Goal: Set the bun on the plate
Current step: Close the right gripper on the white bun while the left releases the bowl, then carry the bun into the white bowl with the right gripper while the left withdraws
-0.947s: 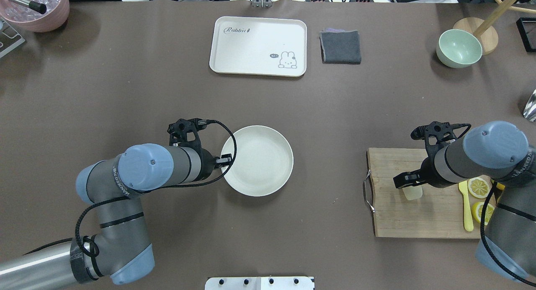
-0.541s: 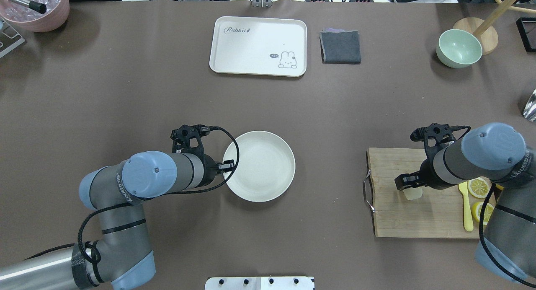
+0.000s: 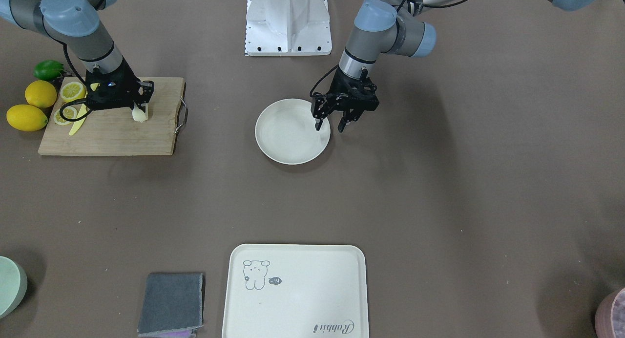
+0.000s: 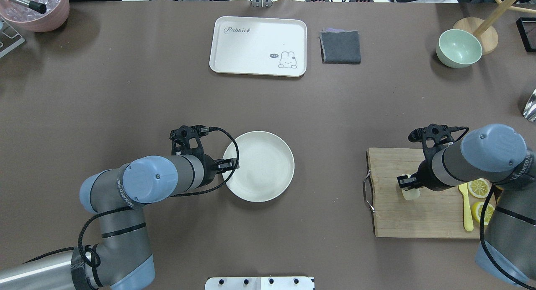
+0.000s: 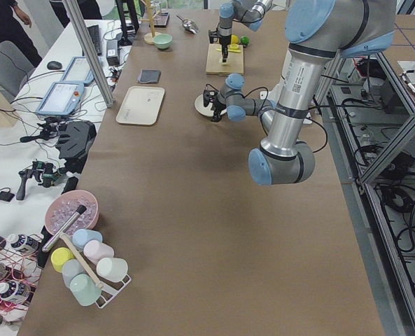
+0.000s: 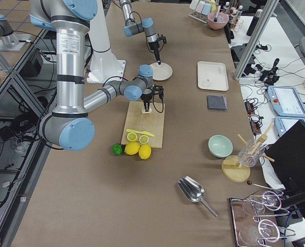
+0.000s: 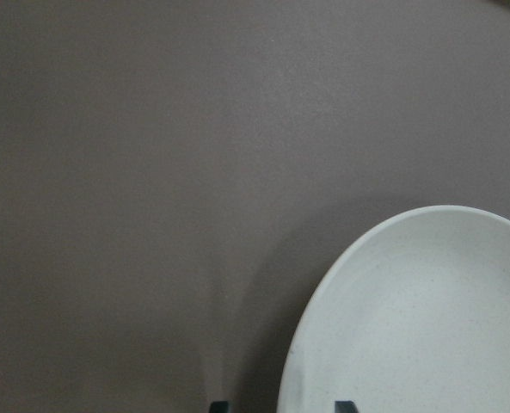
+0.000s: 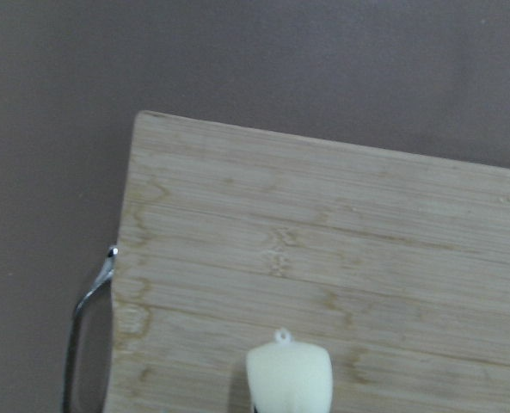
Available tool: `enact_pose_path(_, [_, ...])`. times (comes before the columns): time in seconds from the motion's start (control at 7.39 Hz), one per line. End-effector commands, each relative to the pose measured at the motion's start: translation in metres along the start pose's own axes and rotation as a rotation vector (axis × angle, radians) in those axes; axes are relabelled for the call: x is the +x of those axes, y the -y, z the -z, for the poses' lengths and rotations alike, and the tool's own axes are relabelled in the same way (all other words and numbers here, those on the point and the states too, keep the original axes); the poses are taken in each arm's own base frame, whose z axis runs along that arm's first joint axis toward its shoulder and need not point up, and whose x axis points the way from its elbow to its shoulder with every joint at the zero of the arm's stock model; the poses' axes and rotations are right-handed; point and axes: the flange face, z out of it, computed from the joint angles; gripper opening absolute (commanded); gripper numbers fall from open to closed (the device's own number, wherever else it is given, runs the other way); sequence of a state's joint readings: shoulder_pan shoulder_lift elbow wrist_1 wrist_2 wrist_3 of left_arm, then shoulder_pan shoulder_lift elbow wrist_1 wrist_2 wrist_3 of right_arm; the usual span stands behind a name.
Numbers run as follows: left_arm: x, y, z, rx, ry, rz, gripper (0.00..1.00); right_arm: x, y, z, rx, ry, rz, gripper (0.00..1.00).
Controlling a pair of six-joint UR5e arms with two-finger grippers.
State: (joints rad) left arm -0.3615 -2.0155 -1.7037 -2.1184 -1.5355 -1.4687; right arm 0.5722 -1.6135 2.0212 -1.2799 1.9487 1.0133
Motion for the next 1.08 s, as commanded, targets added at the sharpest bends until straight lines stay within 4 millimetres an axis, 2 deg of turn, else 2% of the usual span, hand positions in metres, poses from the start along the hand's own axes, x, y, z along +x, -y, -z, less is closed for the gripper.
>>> enact_pose_path(0.0, [-0.010,0.006,0.012,0.014,-0.005,-0.042,0.98,-0.019,0.012,0.037,0.013,0.073,-0.003,0.00])
enact_pose_path(0.14, [-0.027,0.019,0.022,0.029,0.005,-0.052,0.98,-0.044,0.029,0.049,0.013,0.082,-0.009,0.00])
enact_pose_path(0.27, [-0.036,0.034,0.031,0.052,0.011,-0.109,0.98,-0.086,0.049,0.060,-0.001,0.064,-0.041,0.00])
enact_pose_path(0.41, [-0.037,0.056,0.046,0.086,-0.001,-0.113,0.98,-0.131,0.064,0.081,0.001,0.066,-0.085,0.00])
enact_pose_path(0.54, [-0.047,0.080,0.058,0.073,-0.004,-0.107,0.98,-0.160,0.064,0.085,0.005,0.070,-0.096,0.00])
enact_pose_path(0.68, [-0.072,0.111,0.082,0.065,-0.001,-0.141,0.98,-0.194,0.066,0.077,0.030,0.067,-0.103,0.00])
enact_pose_path(0.81, [-0.099,0.132,0.102,0.082,0.020,-0.166,0.98,-0.237,0.075,0.065,0.038,0.065,-0.117,0.00])
enact_pose_path(0.95, [-0.115,0.146,0.111,0.066,0.025,-0.153,0.98,-0.276,0.078,0.059,0.053,0.069,-0.126,0.00])
